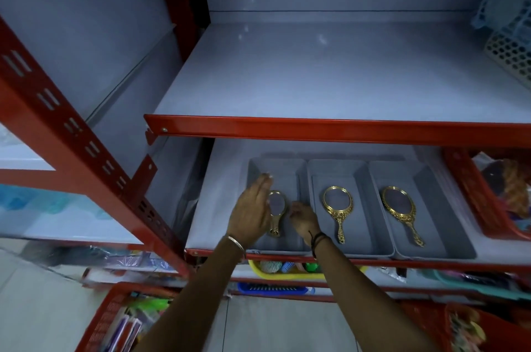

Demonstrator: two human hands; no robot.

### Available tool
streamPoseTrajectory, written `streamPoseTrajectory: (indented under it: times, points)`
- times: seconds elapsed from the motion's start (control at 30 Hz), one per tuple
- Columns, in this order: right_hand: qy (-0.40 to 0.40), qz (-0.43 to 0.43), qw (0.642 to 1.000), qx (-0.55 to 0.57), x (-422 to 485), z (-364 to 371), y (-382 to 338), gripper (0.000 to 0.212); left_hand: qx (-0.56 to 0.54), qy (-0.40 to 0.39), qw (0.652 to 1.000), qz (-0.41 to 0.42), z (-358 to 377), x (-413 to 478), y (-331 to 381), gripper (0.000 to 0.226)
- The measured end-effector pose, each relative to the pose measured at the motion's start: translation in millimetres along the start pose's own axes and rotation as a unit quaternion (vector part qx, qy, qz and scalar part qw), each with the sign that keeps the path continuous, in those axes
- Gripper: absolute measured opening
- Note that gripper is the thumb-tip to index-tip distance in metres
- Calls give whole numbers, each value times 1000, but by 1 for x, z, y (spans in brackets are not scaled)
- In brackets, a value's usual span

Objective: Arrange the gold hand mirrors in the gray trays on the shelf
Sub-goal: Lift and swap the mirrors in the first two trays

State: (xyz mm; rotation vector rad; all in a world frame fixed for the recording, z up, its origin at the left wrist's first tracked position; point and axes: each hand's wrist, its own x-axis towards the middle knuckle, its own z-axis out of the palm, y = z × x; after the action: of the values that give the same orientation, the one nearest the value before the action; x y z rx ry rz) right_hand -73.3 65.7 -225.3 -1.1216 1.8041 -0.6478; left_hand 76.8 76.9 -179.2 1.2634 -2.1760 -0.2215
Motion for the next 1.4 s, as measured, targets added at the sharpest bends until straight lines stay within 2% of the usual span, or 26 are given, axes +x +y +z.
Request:
streamPoseTrajectory:
  times: [0.07,0.13,0.2,0.27,0.4,0.53,0.67,0.97,1.1,1.2,1.33,1.4]
  points:
    - [0,-4,1000,-9,2,3,-1,40,-82,-37,985,-150,15,2,-9,61]
    - [-10,5,1000,-13,3,6,-3,51,-123,-72,953,-266,28,11,-16,70]
    - [-11,-11,1000,-24,7,12,-1,56,-139,-116,926,-331,44,17,-21,72]
    - [2,-37,999,-12,10,17,0,55,-126,-169,909,-360,57,23,-23,72]
    - [33,-80,995,53,16,24,2,47,-108,-218,896,-372,72,33,-28,73]
    - [34,-63,993,98,25,29,6,46,-81,-228,902,-358,80,38,-39,72]
    - [45,-68,994,67,24,29,4,43,-68,-219,910,-345,86,40,-45,71]
    - [59,-81,992,73,22,30,4,43,-70,-192,929,-308,90,36,-51,61]
    - [39,-74,989,125,24,35,8,43,-77,-192,925,-318,91,37,-50,63]
    - [48,-58,991,115,31,34,12,40,-99,-188,913,-348,91,36,-47,65]
    - [65,-83,992,67,35,30,13,37,-106,-189,907,-362,92,36,-47,68]
    - [53,-79,989,113,33,30,12,39,-108,-186,905,-368,91,37,-45,71]
